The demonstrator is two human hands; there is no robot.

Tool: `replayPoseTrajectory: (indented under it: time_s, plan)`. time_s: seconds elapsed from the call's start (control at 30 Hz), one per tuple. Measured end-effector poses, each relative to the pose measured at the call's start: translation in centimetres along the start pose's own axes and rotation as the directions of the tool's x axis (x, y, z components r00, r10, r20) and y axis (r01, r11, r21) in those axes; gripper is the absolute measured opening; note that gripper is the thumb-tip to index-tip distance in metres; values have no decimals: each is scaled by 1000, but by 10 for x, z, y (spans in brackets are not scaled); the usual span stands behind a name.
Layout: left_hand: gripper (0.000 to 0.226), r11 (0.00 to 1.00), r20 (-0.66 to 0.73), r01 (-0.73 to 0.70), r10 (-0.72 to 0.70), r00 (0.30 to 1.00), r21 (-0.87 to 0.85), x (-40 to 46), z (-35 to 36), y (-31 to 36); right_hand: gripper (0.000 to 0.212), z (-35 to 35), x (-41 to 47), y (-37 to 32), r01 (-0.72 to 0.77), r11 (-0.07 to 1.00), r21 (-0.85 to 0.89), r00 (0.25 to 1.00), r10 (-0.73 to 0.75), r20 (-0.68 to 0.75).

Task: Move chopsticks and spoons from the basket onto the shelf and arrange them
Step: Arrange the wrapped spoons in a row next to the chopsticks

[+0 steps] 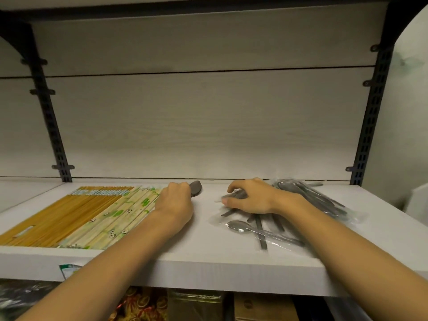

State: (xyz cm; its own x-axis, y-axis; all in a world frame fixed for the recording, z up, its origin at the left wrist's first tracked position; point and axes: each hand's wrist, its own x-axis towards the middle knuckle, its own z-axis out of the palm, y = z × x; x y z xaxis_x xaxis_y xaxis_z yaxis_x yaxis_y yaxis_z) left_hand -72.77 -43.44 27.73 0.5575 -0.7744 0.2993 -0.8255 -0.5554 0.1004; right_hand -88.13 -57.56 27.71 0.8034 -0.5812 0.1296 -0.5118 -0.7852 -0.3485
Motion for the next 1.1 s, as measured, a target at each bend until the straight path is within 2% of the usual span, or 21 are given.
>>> replayPoseTrajectory:
  time_s: [0.17,0.3,0.4,0.47,0.53,0.6,0.67,0.7,0.77,0.9,1.0,1.1]
  plan:
    - [25,1000,28,1,-1,1000,-30,16,3,2,41,0,-2,0,25,999,-48,1000,-25,18]
    - [29,999,33,-28,29,999,-46,18,4,0,41,-7,-12,-1,-26,1000,8,998,27,-53]
    - [29,986,-86,-167,169,982,23,16,3,-2,39,-21,-26,5,-1,998,-66,989,-9,-150]
    - [36,945,-164,-324,314,935,-39,13,2,3,41,-33,-39,18,30,990,-139,978,-58,-202]
    - [47,832,-44,-474,483,875,-288,5,-2,13,51,-42,-56,36,-41,965,-261,986,-3,-169]
    - [61,738,204,-482,623,755,-472,-6,-6,30,64,-44,-75,56,-177,930,-323,984,158,-82]
    - [73,722,335,-534,683,649,-440,-10,-1,46,72,-42,-92,74,-248,945,-212,968,251,-12]
    - [75,718,350,-564,694,630,-408,-10,3,53,74,-42,-100,81,-263,955,-140,965,263,-19]
    - [69,696,320,-595,716,621,-403,-9,9,67,72,-44,-114,94,-300,950,-89,953,295,-72]
    - [53,639,242,-624,760,603,-450,-7,15,93,63,-50,-133,108,-360,928,-99,930,347,-124]
    - [43,638,204,-601,749,631,-481,-1,23,106,54,-49,-136,111,-342,939,-30,923,330,-197]
    - [31,613,86,-613,739,668,-499,4,31,112,54,-44,-131,115,-259,966,-16,926,244,-289]
